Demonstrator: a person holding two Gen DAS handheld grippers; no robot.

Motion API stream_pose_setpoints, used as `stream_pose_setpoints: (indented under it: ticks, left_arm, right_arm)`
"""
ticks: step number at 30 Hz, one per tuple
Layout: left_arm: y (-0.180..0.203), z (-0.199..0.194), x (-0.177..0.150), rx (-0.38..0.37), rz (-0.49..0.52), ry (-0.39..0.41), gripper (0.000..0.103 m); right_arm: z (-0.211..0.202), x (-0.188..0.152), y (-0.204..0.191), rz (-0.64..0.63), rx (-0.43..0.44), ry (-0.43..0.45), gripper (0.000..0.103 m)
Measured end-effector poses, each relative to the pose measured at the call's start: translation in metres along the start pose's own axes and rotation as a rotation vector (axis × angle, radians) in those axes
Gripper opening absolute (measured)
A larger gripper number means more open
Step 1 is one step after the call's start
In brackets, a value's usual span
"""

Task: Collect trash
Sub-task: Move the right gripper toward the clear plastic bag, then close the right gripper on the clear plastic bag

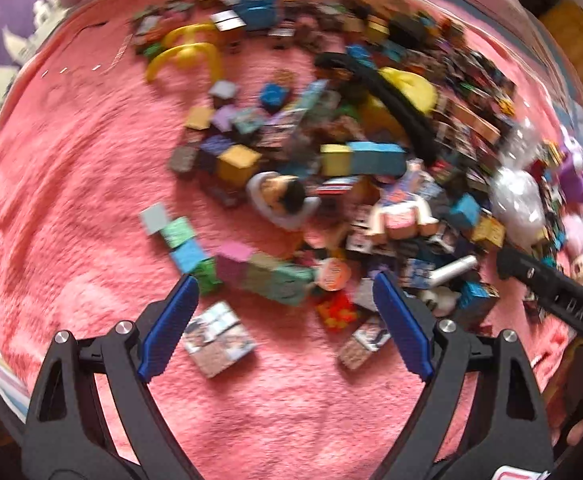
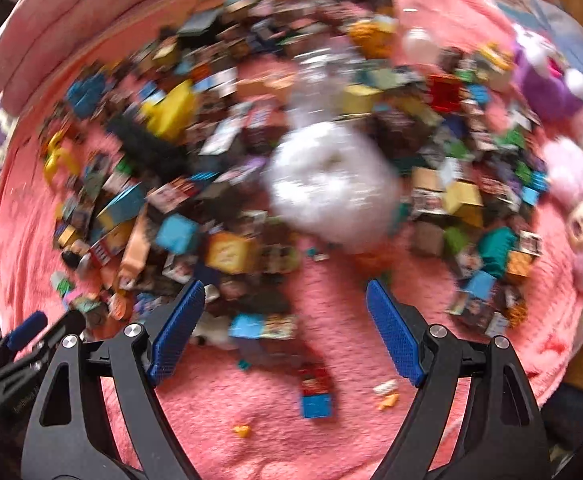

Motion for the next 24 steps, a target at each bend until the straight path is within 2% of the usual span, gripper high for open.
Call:
stream_pose_setpoints:
  ticks: [6, 8, 12, 16, 24]
  left_arm:
    - [0.029, 0.001, 0.006, -0.003, 0.072, 0.011, 0.085]
    - [0.034, 0.002, 0.010, 0.004, 0.080, 0.013, 0.085]
    - [0.034, 0.004, 0.019, 0.021, 0.068, 0.022, 0.085]
    - [0.035, 0.008, 0.027, 0.027, 0.053, 0.019, 0.085]
    - [0.039, 0.014, 0.034, 0.040, 0.056, 0.011, 0.085]
  right_arm:
    - [0.000, 0.019, 0.025, 0.082, -0.020, 0.017, 0.082]
    - [0.008, 0.028, 0.022, 0.077, -0.008, -0.007, 0.082]
    - [0.015, 0.044, 0.009, 0.027, -0.013, 0.004, 0.082]
    - [0.033, 0.059, 0.011, 0.050, -0.042, -0.034, 0.082]
    - [0.062, 0.066, 0.009, 0.038, -0.035, -0.115, 0.081]
Point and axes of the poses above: each gripper's, at about its wrist camera, not at the fingertips, and z roughly the way its jaws point, y to its right, x to its top, the point moved 1 cm from there along z, roughly the way its jaws point, and after that the axes turned 3 degrees about z, right-handed, at the moved point
